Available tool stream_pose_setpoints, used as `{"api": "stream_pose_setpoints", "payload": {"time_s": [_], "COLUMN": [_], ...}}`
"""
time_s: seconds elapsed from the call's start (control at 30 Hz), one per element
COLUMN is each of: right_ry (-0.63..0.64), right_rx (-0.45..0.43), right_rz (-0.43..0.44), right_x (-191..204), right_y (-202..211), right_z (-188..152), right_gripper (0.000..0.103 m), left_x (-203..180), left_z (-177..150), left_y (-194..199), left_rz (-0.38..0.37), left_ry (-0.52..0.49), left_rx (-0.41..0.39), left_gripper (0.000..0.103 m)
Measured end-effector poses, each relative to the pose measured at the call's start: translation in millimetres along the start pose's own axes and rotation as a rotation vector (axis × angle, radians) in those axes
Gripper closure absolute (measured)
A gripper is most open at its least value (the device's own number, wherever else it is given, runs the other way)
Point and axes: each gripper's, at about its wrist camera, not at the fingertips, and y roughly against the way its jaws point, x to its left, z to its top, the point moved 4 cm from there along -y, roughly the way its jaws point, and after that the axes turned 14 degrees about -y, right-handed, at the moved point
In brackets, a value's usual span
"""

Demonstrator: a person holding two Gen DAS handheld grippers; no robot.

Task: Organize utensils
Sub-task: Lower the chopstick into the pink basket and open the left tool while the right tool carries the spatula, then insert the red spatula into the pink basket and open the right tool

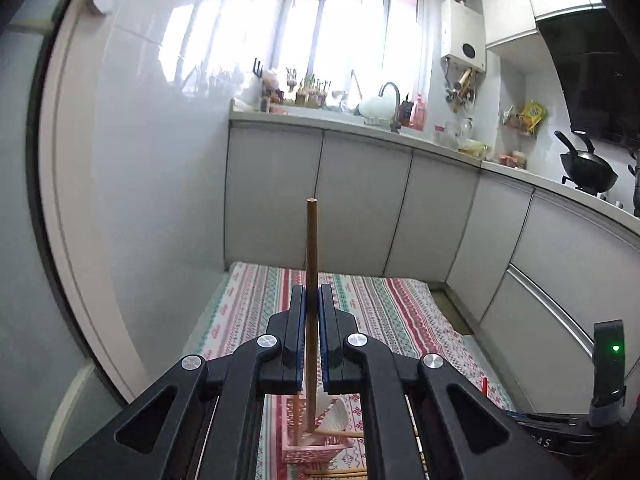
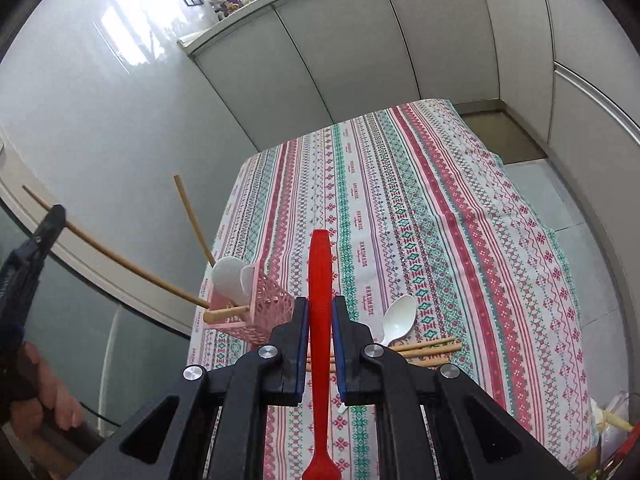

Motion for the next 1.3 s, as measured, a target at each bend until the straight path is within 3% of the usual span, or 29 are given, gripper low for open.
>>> {"api": "stream_pose_setpoints", "payload": {"time_s": [0.57, 0.77, 0.83, 0.9, 1.0, 1.17, 1.3], "right_ry": [-0.024, -0.036, -0.039, -0.042, -0.039, -0.036, -0.038], "right_rx": [0.008, -0.015, -0.032, -0.050, -0.098, -0.199, -0.289], "right_rz": [0.013, 0.030, 0.044, 0.062, 0.098, 0.156, 0.202], "right_x": [-7, -6, -4, 1, 13, 36, 57], "right_y": [-6, 2, 7, 12, 25, 49, 66], "right_z": [2, 6, 9, 13, 20, 32, 36], "right_gripper": [0.092, 0.092, 0.092, 0.092, 0.092, 0.092, 0.092], "left_x": [-27, -22, -18, -14, -4, 12, 28], "left_z": [-55, -63, -61, -57, -53, -55, -80], "left_y": [-84, -89, -83, -73, -50, -18, -17], "left_rz": [-0.008, -0.072, -0.093, -0.105, -0.082, -0.061, -0.024], "left_ry": [-0.129, -0.056, -0.030, -0.007, 0.019, 0.024, 0.016], "left_rx": [0.196, 0.262, 0.266, 0.262, 0.238, 0.268, 0.403], "left_gripper": [0.097, 0.094, 0.090, 0.067, 0.049, 0.038, 0.034]}}
